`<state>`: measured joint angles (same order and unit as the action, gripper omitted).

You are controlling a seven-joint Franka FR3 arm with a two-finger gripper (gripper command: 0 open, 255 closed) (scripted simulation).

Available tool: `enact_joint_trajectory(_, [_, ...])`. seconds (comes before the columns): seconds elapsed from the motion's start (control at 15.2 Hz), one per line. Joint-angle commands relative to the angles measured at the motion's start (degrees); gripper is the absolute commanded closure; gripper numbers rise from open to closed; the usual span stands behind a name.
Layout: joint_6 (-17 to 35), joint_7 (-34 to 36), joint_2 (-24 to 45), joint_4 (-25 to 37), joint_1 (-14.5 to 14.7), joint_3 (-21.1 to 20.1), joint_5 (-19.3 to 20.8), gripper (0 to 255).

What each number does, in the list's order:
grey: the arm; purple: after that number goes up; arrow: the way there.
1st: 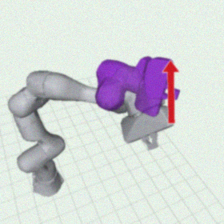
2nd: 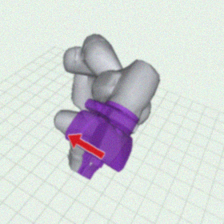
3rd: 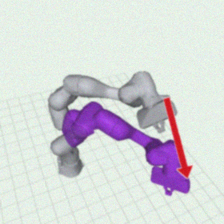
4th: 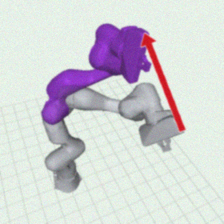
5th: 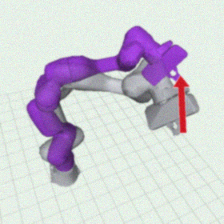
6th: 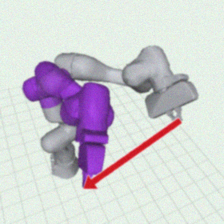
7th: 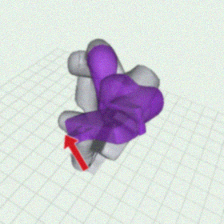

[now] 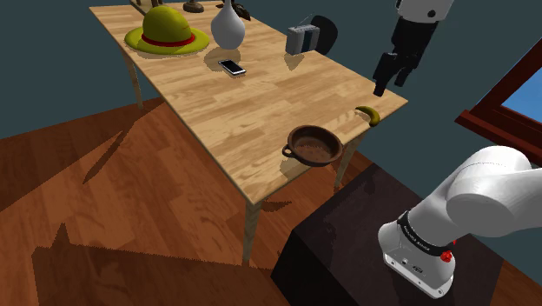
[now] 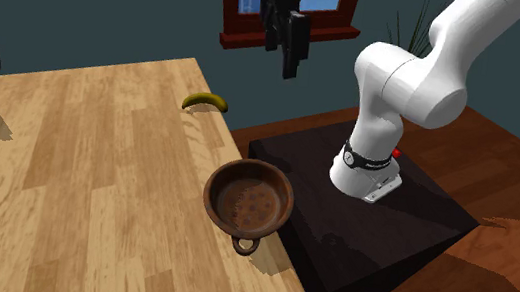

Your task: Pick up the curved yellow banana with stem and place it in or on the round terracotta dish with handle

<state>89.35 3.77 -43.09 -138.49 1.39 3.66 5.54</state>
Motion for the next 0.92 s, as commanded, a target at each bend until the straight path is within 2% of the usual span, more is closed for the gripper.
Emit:
enact_joint_trajectory(0.0, [0.0, 0.0, 0.0, 0.0, 0.0, 0.0, 0.0, 0])
enact_joint_trajectory(0.4, [9.4, -5.5, 4.1, -3.6, -2.8, 6.5, 4.5, 0])
enact_joint_trajectory(0.86, [21.0, -11.9, 12.7, -4.4, -5.4, 14.3, 8.1, 0])
